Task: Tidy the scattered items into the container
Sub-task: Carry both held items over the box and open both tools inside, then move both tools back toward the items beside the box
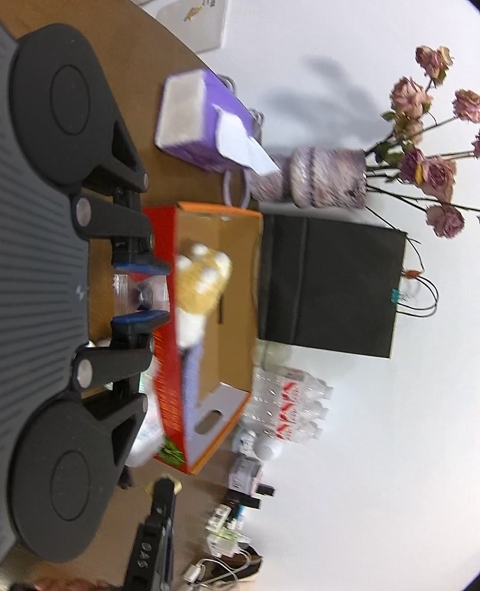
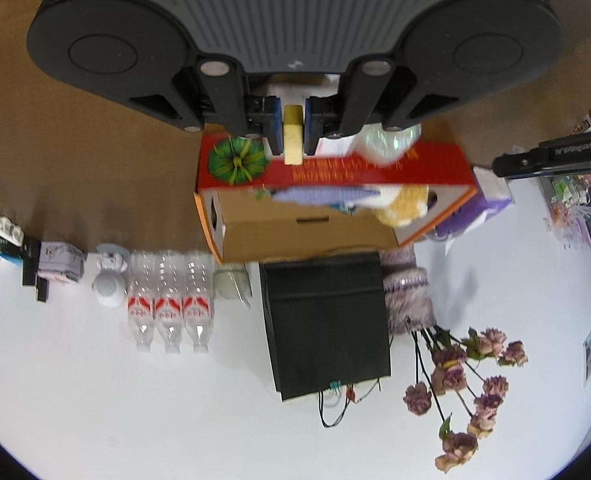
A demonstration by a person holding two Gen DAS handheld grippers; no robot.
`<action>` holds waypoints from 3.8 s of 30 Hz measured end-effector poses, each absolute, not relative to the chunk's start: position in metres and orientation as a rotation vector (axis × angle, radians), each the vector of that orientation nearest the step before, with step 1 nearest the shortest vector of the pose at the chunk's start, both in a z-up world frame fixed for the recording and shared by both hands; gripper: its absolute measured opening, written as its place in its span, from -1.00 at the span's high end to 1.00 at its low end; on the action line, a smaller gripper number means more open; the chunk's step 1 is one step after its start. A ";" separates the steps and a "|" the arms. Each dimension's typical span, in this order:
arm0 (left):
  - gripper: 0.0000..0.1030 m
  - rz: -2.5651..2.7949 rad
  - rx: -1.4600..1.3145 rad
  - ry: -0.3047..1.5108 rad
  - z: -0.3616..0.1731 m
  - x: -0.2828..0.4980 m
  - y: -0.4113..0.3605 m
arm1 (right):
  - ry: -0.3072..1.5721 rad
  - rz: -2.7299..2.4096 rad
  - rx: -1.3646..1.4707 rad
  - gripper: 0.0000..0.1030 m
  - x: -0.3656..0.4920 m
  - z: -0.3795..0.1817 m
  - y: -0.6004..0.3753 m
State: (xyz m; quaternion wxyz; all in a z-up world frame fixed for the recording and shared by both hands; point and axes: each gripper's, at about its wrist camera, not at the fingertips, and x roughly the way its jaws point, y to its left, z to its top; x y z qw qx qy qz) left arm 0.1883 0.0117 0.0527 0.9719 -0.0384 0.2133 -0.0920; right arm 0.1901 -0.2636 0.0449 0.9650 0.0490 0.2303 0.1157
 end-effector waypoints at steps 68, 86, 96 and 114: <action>-1.00 -0.008 -0.060 0.462 0.047 0.336 -0.030 | 0.567 0.188 -0.006 -1.00 0.349 0.049 -0.230; -1.00 -0.061 -0.085 0.444 0.069 0.291 -0.014 | 0.537 0.165 0.002 -1.00 0.313 0.068 -0.264; -1.00 -0.071 -0.043 0.477 0.064 0.242 0.000 | 0.564 0.131 -0.037 -1.00 0.260 0.061 -0.292; -1.00 -0.127 0.021 0.660 0.006 0.211 -0.019 | 0.735 0.157 -0.052 -1.00 0.227 -0.007 -0.291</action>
